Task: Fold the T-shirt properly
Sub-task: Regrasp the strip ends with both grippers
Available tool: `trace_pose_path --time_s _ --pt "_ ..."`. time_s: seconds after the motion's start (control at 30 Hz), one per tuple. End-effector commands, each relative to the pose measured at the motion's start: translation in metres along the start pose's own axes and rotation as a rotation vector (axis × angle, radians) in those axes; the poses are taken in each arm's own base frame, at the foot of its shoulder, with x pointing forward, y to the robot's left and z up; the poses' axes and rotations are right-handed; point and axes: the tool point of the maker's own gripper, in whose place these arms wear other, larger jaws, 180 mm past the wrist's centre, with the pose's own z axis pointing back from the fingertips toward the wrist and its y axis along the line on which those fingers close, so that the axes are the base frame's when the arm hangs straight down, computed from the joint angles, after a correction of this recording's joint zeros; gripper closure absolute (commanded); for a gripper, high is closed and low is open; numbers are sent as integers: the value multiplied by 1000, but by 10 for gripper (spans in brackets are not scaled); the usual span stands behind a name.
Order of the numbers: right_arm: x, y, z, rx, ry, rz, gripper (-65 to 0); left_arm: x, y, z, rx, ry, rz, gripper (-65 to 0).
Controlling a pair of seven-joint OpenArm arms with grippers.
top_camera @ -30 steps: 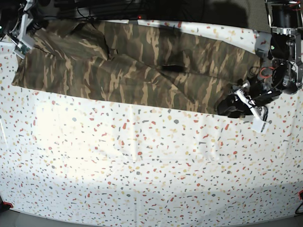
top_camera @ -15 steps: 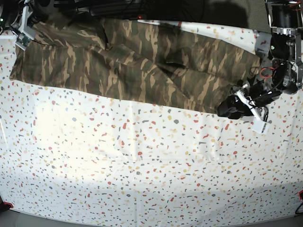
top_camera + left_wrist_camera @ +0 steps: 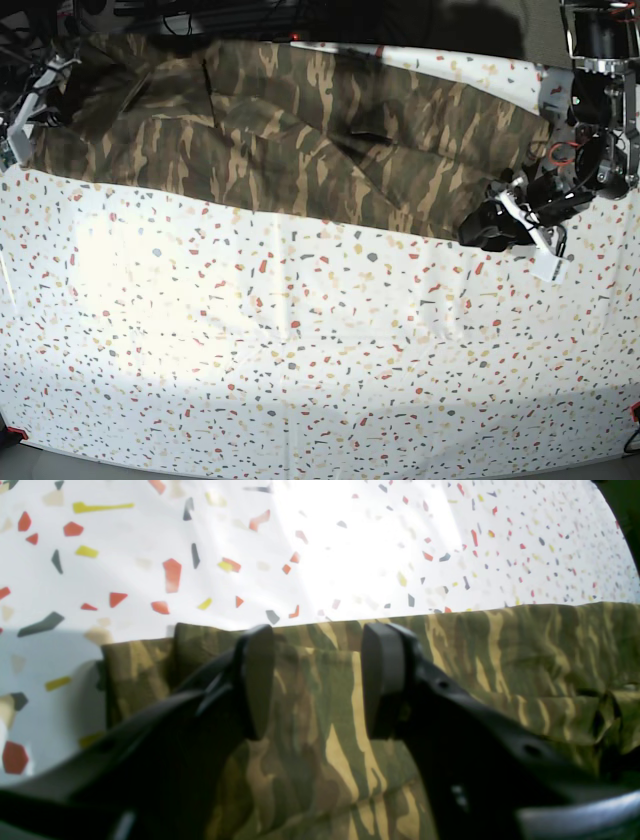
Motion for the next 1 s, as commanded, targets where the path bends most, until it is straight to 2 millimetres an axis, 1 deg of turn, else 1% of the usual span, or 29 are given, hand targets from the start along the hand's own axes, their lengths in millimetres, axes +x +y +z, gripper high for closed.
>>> trace_pose_path --time_s 0.0,0.13,0.27,0.37,0.57,0.6,0.67,0.7,0.73,0.77,0.8,0.87,0.93,0.97 --pt "10 -10 1 -14 -33 3 0 22 -2 4 -12 -61 -25 -279" --pt "14 -35 -11 -38 -67 -90 0 22 -2 4 -12 -60 -25 -279" --pt "11 -51 -21 -46 -76 -167 0 22 -2 4 -12 -60 -25 -279" --pt "3 -56 -25 -44 -60 -199 0 22 -2 4 -12 -60 -25 -279" --pt "3 -56 -25 -44 -58 -201 0 22 -2 4 -12 -60 -25 -279" --pt "3 -56 -25 -44 -58 -201 -23 22 -2 4 -12 -60 -25 -279" --pt "3 -56 -25 -45 -61 -201 -168 21 -2 4 -12 -59 -25 -279" --pt "5 -57 -25 -46 -68 -200 -225 21 -2 5 -12 -59 -24 -279" --pt "5 -58 -25 -55 -73 -196 -270 21 -2 5 -12 -58 -24 -279" --pt "7 -61 -24 -68 -83 -190 -301 21 -2 5 -12 -58 -24 -279" --pt "8 -64 -24 -87 -91 -181 -318 21 -2 5 -12 -59 -24 -279" --pt "11 -69 -23 -114 -108 -166 -321 21 -2 5 -12 -59 -24 -279" --pt "13 -69 -23 -111 -118 -166 -321 20 -2 5 -12 -58 -24 -279" --pt "19 -68 -22 -98 -140 -175 -321 20 -2 5 -11 -54 -24 -279"
